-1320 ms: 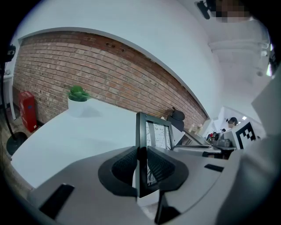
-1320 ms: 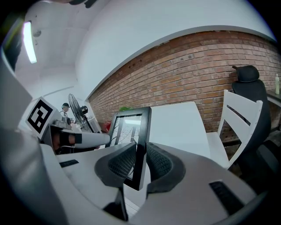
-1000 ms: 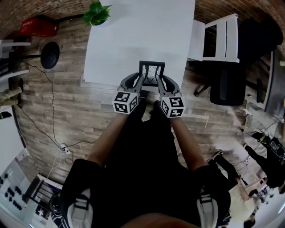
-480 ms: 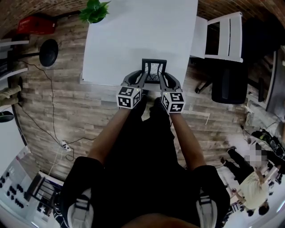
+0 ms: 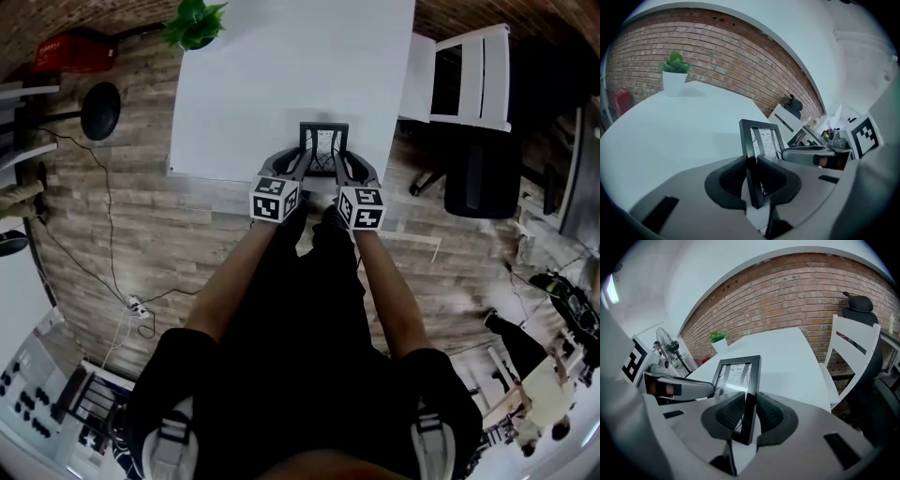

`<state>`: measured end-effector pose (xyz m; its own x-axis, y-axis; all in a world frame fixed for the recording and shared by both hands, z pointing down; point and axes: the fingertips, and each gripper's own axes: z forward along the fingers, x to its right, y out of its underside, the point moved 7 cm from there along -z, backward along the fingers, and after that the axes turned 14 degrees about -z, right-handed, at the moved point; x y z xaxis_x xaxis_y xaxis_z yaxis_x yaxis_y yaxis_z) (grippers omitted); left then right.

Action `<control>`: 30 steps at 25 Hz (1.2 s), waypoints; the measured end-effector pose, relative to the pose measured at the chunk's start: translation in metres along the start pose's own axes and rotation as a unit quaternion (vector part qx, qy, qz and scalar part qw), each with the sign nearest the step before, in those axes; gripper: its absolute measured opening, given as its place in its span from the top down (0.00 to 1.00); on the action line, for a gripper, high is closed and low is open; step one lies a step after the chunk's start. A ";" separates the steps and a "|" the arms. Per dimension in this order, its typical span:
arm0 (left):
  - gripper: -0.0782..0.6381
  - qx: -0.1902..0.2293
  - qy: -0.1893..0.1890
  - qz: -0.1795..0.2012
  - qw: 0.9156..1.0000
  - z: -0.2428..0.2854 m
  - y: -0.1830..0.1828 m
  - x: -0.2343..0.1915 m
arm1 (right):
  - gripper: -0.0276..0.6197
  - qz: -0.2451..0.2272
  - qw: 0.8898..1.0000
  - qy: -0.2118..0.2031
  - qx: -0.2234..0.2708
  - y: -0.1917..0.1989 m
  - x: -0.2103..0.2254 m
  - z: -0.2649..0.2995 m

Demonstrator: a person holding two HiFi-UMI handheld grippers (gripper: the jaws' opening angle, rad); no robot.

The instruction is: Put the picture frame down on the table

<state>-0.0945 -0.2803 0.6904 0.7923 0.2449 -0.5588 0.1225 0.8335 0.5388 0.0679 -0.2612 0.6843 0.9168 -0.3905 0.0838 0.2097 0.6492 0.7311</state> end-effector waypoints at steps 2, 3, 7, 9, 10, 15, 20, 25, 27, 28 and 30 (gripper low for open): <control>0.78 -0.002 -0.001 0.001 1.000 0.004 0.001 0.001 | 0.84 -0.002 1.000 -0.001 -0.003 0.002 0.003 0.001; 0.78 -0.004 -0.001 0.000 1.000 0.006 0.002 0.002 | 0.84 -0.003 1.000 -0.001 -0.005 0.003 0.005 0.002; 0.78 -0.020 0.002 -0.003 1.000 0.010 0.005 0.002 | 0.84 -0.010 1.000 0.000 -0.014 0.006 0.009 0.006; 0.77 -0.025 0.000 -0.007 1.000 0.012 0.006 -0.001 | 0.84 -0.015 1.000 -0.003 -0.019 0.006 0.009 0.009; 0.77 -0.027 -0.001 -0.009 1.000 0.013 0.007 -0.002 | 0.84 -0.018 1.000 -0.006 -0.022 0.007 0.009 0.011; 0.77 -0.034 -0.004 -0.020 0.999 0.021 0.010 -0.002 | 0.83 -0.023 0.999 -0.010 -0.030 0.011 0.015 0.016; 0.77 -0.043 -0.016 -0.011 0.999 0.025 0.012 -0.002 | 0.82 -0.030 0.999 -0.015 -0.040 0.014 0.016 0.019; 0.76 -0.048 -0.017 -0.010 0.999 0.028 0.014 -0.003 | 0.80 -0.035 0.998 -0.023 -0.038 0.017 0.021 0.020; 0.75 -0.046 -0.019 -0.003 0.999 0.028 0.013 -0.004 | 0.78 -0.037 0.998 -0.024 -0.040 0.016 0.022 0.020; 0.75 -0.045 -0.021 0.002 0.999 0.027 0.011 -0.004 | 0.78 -0.039 0.998 -0.023 -0.040 0.015 0.023 0.019; 0.71 -0.040 -0.026 0.006 0.999 0.023 0.008 -0.003 | 0.78 -0.039 0.998 -0.024 -0.036 0.011 0.024 0.016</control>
<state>-0.0823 -0.2858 0.7115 0.8234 0.2305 -0.5185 0.0670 0.8679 0.4922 0.0871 -0.2737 0.7055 0.8794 -0.4721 0.0617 0.3061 0.6598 0.6862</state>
